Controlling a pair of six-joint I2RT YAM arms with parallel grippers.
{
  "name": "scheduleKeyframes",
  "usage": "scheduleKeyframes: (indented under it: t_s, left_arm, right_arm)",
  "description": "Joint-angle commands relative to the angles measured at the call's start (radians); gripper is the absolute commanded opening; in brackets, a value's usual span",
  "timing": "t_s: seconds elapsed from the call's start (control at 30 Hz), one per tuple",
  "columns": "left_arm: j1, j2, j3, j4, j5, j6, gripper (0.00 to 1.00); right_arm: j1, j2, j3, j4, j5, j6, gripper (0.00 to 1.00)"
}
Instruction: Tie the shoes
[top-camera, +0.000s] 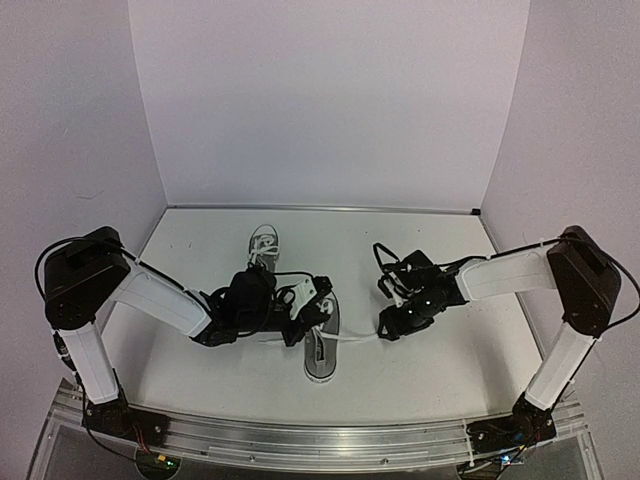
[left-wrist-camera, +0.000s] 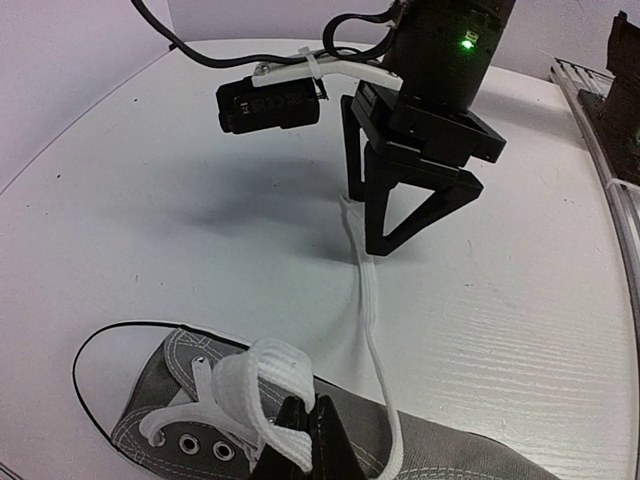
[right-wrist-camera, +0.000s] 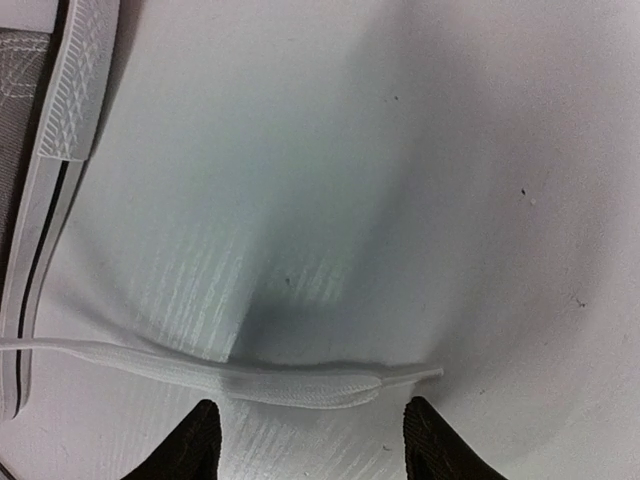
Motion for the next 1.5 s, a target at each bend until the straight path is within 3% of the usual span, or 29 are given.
scheduleKeyframes:
  t_s: [0.0,0.13,0.3,0.47,0.6,0.63,0.83,1.1,1.4,1.47]
  left_arm:
    - [-0.005,0.006,0.037,0.01,0.003,0.012,0.0]
    - [-0.005,0.002,0.038,0.007,0.0,0.013,0.0]
    - [-0.005,-0.002,0.036,0.008,0.006,0.017,0.0]
    - [-0.005,0.004,0.035,0.022,0.011,0.017,0.0]
    - [-0.005,0.009,0.037,0.027,0.014,0.018,0.0]
    - [-0.005,0.009,0.038,0.027,0.015,0.017,0.0]
    - [-0.005,0.005,0.015,0.071,0.026,0.02,0.0]
    - [-0.005,0.023,-0.036,0.204,0.069,0.022,0.0]
    - [-0.005,0.039,-0.065,0.269,0.093,0.074,0.0]
    - [-0.006,0.039,-0.07,0.273,0.103,0.076,0.0]
  right_arm:
    - [0.006,0.063,0.037,0.046,-0.02,0.008,0.58]
    - [0.008,0.113,0.059,0.072,-0.036,0.007,0.55]
    - [0.017,0.152,0.068,0.073,-0.027,-0.005,0.42]
    - [0.053,0.183,0.075,0.068,0.005,-0.005,0.25]
    - [0.083,0.217,0.104,0.037,0.042,-0.009,0.02]
    - [0.085,0.219,0.109,0.033,0.049,-0.008,0.0]
    - [0.082,0.148,0.153,0.028,0.057,-0.021,0.0]
    - [0.048,0.052,0.412,0.025,-0.035,-0.082,0.0]
    - [0.066,0.234,0.73,0.029,-0.372,-0.097,0.0]
    - [0.098,0.279,0.774,0.03,-0.391,-0.096,0.0]
